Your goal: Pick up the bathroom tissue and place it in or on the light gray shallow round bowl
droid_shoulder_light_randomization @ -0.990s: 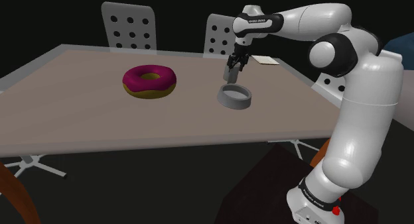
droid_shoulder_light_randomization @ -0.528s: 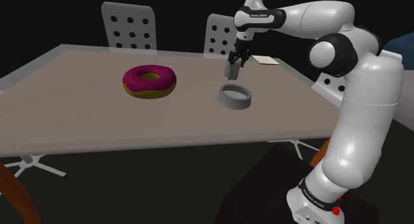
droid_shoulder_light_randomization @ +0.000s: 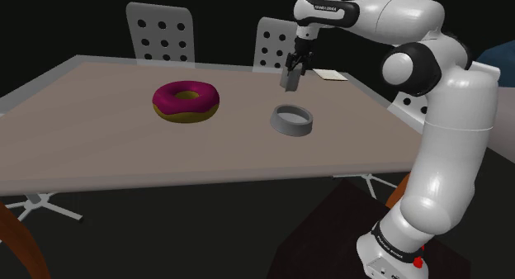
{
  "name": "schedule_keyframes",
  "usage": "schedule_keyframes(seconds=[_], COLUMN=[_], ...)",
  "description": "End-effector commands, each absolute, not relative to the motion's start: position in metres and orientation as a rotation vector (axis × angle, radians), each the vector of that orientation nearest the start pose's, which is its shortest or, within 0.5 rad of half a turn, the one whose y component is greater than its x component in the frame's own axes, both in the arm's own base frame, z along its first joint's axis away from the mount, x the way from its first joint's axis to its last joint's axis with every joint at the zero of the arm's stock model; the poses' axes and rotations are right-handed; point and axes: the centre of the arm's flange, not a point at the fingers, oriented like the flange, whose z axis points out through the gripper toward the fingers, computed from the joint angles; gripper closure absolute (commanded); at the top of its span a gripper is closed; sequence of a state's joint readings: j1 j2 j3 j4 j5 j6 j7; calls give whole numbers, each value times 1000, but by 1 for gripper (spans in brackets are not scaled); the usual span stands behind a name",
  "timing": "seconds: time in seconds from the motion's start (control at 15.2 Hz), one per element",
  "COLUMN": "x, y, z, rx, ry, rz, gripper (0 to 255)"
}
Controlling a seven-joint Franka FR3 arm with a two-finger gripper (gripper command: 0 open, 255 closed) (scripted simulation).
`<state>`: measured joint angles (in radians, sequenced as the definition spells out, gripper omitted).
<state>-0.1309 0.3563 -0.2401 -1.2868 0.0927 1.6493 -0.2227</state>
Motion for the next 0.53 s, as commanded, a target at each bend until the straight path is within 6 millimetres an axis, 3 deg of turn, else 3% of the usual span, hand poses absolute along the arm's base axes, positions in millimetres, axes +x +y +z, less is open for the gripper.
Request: schedule_keyframes(seconds=[0.0,0.46], x=[630,630], y=[-206,-206], z=[565,602], rx=[-3130,-3130], ry=[219,219], rz=[-29,-29], gripper=[255,255])
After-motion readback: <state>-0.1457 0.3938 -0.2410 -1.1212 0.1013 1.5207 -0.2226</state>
